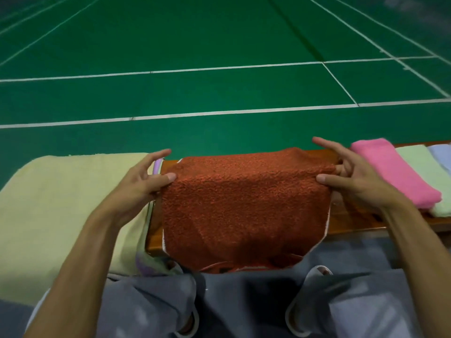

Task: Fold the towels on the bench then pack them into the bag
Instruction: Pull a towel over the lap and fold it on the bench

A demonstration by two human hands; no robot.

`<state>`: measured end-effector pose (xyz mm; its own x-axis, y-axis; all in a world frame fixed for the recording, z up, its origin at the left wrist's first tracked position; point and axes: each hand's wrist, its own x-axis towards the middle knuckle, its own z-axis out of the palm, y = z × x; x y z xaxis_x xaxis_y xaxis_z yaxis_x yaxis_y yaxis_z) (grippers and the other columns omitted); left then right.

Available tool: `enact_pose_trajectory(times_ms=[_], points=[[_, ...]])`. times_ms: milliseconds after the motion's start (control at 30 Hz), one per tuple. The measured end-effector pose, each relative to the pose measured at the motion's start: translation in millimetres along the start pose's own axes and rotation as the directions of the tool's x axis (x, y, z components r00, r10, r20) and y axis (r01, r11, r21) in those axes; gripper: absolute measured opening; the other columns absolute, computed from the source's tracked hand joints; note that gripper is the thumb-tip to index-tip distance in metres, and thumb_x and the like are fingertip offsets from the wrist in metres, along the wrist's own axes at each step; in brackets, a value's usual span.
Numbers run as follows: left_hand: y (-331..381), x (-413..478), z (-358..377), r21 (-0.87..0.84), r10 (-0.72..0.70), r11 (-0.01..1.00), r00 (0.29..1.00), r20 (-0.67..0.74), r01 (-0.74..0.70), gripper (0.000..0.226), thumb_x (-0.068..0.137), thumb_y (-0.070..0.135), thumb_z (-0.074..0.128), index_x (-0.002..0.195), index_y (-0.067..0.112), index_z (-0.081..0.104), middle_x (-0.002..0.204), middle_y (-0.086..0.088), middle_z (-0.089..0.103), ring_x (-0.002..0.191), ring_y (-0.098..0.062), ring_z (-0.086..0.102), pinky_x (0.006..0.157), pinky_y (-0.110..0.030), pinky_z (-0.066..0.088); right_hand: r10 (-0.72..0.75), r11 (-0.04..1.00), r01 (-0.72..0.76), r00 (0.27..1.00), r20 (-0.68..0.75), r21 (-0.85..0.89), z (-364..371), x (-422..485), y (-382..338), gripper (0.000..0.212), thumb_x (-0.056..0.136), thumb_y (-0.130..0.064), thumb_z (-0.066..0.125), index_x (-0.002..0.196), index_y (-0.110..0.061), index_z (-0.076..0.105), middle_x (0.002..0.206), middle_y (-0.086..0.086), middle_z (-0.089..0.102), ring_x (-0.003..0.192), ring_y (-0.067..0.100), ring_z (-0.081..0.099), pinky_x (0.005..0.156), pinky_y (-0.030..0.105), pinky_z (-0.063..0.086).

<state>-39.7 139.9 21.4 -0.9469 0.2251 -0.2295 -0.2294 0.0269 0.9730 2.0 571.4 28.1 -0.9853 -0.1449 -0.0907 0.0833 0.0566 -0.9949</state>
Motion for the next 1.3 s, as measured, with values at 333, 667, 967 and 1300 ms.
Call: enact_pose_trajectory(times_ms=[333, 667, 967, 1300], points=[[-5.0, -7.5, -9.7, 0.664, 0.143, 0.748, 0.982, -0.124, -0.025, 0.013, 0.083, 0.011, 0.084, 0.091, 0.021, 0.080, 0.069, -0.001, 0.077, 0.079, -0.023, 0.077, 0.082, -0.040, 0.059, -0.122, 0.662, 0.058, 0.992, -0.031, -0.748, -1.8, 5.0, -3.4, 0.022, 0.092, -0.006, 0.072, 0.089, -0.027, 0.077, 0.077, -0.003, 0.077, 0.066, 0.000, 0.063, 0.069, 0.028, 0.055], [30.7, 24.2, 5.5, 0.154, 0.201, 0.974, 0.950, -0.239, -0.167, 0.014, 0.102, 0.005, 0.059, 0.093, 0.016, 0.060, 0.081, -0.014, 0.078, 0.065, -0.022, 0.076, 0.053, -0.024, 0.055, -0.127, 0.991, 0.106, 0.920, -0.371, -0.076, 14.7, 46.0, -26.5, 0.016, 0.099, -0.019, 0.062, 0.112, -0.010, 0.067, 0.084, 0.009, 0.079, 0.056, 0.018, 0.072, 0.043, 0.022, 0.052], [128.6, 35.8, 2.2, -0.054, 0.644, 0.730, 0.712, -0.279, -0.682, 0.017, 0.091, 0.008, 0.072, 0.092, 0.023, 0.063, 0.088, -0.003, 0.076, 0.097, -0.024, 0.073, 0.093, -0.039, 0.058, -0.497, 0.819, 0.570, 0.761, -0.417, 0.063, 2.6, 71.2, -113.2, 0.018, 0.098, -0.013, 0.063, 0.113, -0.006, 0.071, 0.109, 0.013, 0.077, 0.112, 0.033, 0.070, 0.095, 0.042, 0.056], [45.5, -34.2, -31.3, 0.232, 0.288, 0.922, 0.950, 0.122, -0.309, 0.039, 0.053, 0.037, 0.097, 0.078, 0.013, 0.080, 0.081, -0.020, 0.076, 0.076, -0.030, 0.073, 0.074, -0.033, 0.062, -0.245, 0.967, 0.235, 0.964, -0.102, -0.097, -14.9, -18.6, -55.3, 0.011, 0.068, -0.021, 0.080, 0.077, -0.017, 0.083, 0.081, 0.007, 0.078, 0.076, 0.018, 0.075, 0.079, 0.029, 0.061]])
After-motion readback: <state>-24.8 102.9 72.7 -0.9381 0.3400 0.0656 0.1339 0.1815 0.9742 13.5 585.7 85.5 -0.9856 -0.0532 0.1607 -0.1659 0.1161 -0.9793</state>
